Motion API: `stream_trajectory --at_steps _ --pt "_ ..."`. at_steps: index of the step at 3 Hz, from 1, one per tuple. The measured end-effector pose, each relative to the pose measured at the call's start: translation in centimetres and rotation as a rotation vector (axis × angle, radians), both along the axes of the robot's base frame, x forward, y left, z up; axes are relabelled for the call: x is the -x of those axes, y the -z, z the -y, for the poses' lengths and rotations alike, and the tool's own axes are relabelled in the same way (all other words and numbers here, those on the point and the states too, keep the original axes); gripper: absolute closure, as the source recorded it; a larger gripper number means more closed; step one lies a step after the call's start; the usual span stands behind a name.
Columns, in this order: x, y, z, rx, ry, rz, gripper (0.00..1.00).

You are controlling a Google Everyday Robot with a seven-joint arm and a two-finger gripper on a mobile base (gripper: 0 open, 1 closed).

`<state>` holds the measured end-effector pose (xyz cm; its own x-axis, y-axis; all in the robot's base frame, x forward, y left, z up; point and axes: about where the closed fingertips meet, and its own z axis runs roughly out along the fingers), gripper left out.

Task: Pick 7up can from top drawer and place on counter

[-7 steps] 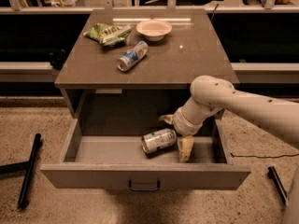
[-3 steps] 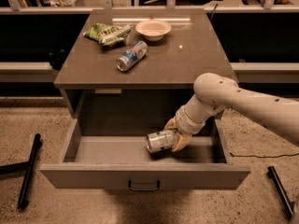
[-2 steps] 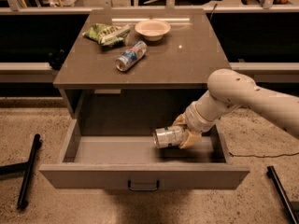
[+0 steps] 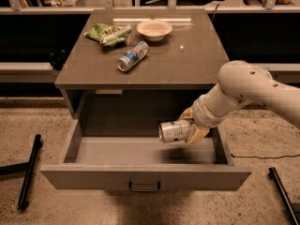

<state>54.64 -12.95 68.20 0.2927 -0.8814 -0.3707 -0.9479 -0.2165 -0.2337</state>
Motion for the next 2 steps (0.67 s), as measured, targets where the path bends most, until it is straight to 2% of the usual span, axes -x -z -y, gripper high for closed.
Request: stream_trajectory --at_steps 1,2 --pt "0.0 -3.1 1.3 -0.016 -0.001 0.054 1.00" --pt "0.8 -9.1 3.2 -0.028 -0.018 0.161 1.00"
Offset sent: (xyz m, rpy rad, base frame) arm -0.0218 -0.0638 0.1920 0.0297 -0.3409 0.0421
